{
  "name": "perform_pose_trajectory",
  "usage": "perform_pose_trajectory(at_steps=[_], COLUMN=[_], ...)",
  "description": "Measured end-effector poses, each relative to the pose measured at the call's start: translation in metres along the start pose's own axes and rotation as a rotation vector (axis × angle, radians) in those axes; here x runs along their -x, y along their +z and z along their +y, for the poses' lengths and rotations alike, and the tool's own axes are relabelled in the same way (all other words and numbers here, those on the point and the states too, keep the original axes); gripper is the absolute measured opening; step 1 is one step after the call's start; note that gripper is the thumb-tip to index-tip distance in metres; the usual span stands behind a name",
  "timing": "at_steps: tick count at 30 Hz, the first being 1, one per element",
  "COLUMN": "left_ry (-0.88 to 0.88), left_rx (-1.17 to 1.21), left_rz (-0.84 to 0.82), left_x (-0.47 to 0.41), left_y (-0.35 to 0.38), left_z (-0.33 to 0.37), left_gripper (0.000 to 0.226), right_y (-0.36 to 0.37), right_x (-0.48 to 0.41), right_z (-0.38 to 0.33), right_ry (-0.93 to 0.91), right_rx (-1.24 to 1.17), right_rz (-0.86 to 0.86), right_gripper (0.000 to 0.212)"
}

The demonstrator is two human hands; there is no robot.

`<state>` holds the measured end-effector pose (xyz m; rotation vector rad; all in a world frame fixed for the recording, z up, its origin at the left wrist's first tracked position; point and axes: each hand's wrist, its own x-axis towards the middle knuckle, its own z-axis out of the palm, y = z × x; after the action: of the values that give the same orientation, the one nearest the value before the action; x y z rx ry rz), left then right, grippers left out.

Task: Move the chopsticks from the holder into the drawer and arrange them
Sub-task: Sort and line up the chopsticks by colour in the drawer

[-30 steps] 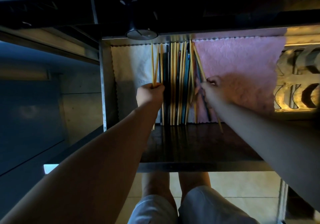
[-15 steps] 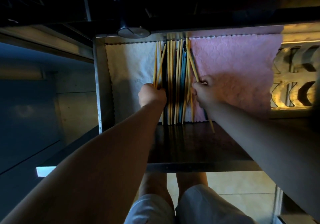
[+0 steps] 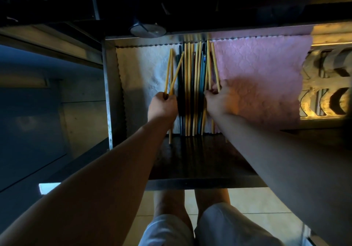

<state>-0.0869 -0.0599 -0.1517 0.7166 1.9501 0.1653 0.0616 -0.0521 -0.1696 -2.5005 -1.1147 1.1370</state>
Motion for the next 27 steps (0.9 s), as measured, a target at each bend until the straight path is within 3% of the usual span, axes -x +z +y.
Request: perform_pose_trajectory(at_steps=[3, 8, 15, 18, 21, 27], left_ry=[-0.008, -0.009, -0.013, 0.001, -0.006, -0.118], left_rx=[0.033, 0.092, 0.090, 0.050, 0.058, 0.210], left_rz=[-0.004, -0.014, -0.016, -0.024, -0.042, -0.033], left_x=[0.000, 0.000, 0.000, 0.001, 0.001, 0.001], left_y=[0.001, 0.003, 0.006, 0.007, 0.010, 0.025], left_z=[0.000, -0.002, -0.001, 0.000, 0.003, 0.010], left_gripper=[0.019, 0.022, 0.017, 0.011, 0.009, 0.025], right_y=[0.000, 0.002, 0.016, 0.015, 0.007, -0.019], right_x=[-0.001, -0.008, -0.015, -0.013, -0.010, 0.001], right_z=[0.004, 0.009, 0.004, 0.000, -0.004, -0.009], right_ry=[-0.005, -0.006, 0.094, 0.154, 0.153, 0.260], right_rx=[0.057, 0.078, -0.015, -0.074, -0.121, -0.413], right_rz=[-0.015, -0.045, -0.221, -0.235, -0.198, -0.260], right_gripper=[0.044, 0.016, 0.009, 0.024, 0.016, 0.031])
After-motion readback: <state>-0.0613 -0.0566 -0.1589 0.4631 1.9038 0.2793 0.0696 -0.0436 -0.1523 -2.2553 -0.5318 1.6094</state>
